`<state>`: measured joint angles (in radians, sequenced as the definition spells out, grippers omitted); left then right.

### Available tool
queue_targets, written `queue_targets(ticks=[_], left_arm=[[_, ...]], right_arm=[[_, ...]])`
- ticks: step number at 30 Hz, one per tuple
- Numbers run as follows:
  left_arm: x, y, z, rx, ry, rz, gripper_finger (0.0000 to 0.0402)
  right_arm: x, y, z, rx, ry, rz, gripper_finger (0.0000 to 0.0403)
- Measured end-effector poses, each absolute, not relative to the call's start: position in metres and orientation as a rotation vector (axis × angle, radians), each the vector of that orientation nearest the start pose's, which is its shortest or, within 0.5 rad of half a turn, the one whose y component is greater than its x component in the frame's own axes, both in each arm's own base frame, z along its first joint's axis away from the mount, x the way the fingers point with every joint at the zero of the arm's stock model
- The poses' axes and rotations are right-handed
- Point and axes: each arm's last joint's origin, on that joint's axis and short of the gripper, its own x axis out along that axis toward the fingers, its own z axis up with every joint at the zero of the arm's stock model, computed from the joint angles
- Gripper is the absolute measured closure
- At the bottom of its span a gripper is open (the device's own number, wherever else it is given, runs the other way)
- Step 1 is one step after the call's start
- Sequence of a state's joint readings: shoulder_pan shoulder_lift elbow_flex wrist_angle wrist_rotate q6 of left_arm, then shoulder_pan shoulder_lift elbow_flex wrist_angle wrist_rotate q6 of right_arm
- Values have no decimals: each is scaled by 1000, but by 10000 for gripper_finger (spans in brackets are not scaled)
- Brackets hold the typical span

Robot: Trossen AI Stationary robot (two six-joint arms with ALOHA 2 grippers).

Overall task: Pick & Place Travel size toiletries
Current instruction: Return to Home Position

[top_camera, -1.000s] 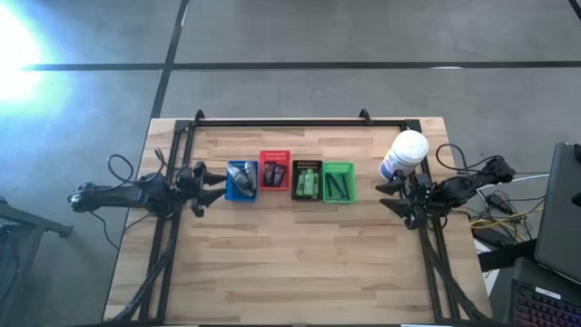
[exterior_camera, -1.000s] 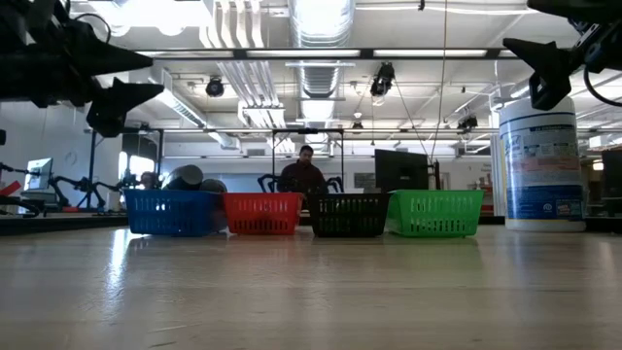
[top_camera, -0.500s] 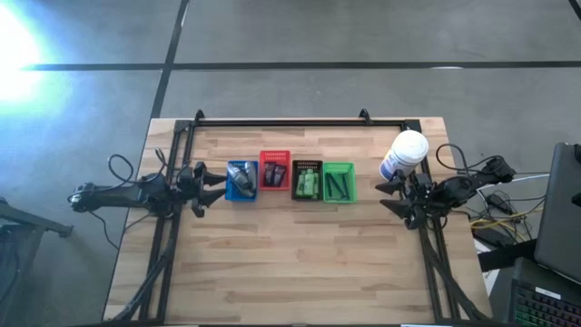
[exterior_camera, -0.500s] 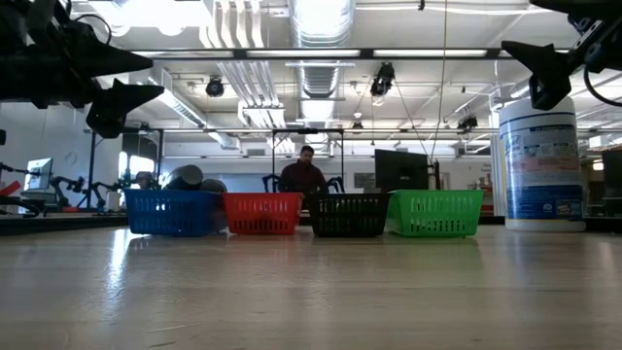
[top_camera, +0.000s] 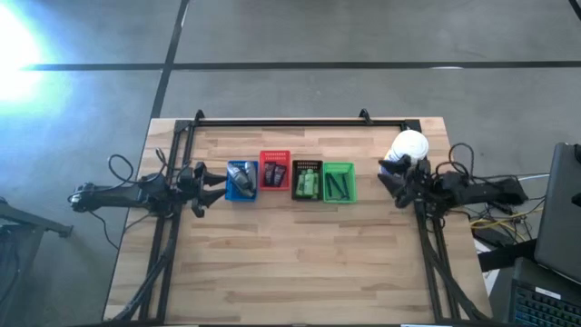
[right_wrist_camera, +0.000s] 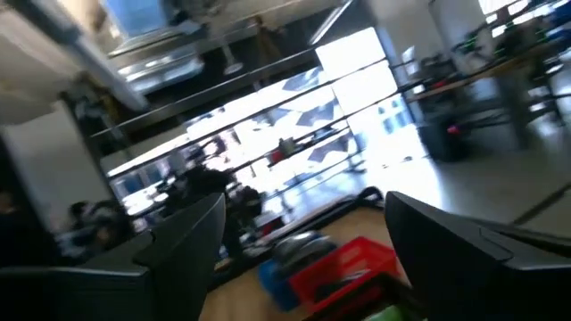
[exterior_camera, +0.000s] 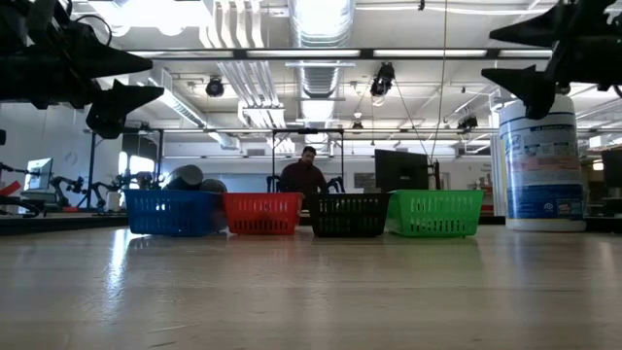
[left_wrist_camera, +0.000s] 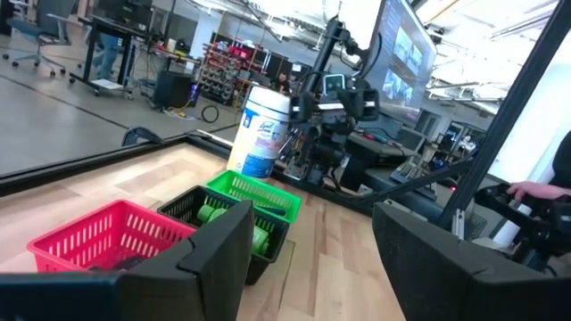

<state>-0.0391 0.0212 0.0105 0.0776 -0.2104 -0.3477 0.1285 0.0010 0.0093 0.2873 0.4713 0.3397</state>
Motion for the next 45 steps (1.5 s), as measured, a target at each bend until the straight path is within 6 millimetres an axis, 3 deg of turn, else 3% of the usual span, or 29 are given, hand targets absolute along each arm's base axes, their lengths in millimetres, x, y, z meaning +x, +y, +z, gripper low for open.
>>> queue_targets(ticks=[5,20,24,28,30,33,36,40,45], left_arm=[[98,2,173,-355,-94,158,166],[98,2,173,-355,-92,159,165],[98,2,172,-354,-92,159,166],[98,2,172,-354,-91,159,165],[98,2,172,-355,-91,159,166],[98,2,172,-354,-91,159,165],[98,2,172,-354,-90,160,166],[98,2,172,-354,-90,160,165],[98,2,172,-354,-89,160,165]], right_arm=[[90,-13,194,398,-370,-410,86],[90,-13,193,373,-362,-421,49],[90,-12,194,171,-325,-383,46],[94,-5,188,-188,-223,-79,44],[96,-3,179,-271,-149,66,44],[96,-5,171,-248,-67,113,44],[96,-9,170,-180,-50,24,46],[96,-7,171,-187,-57,81,54],[96,-9,170,-34,-43,7,68]])
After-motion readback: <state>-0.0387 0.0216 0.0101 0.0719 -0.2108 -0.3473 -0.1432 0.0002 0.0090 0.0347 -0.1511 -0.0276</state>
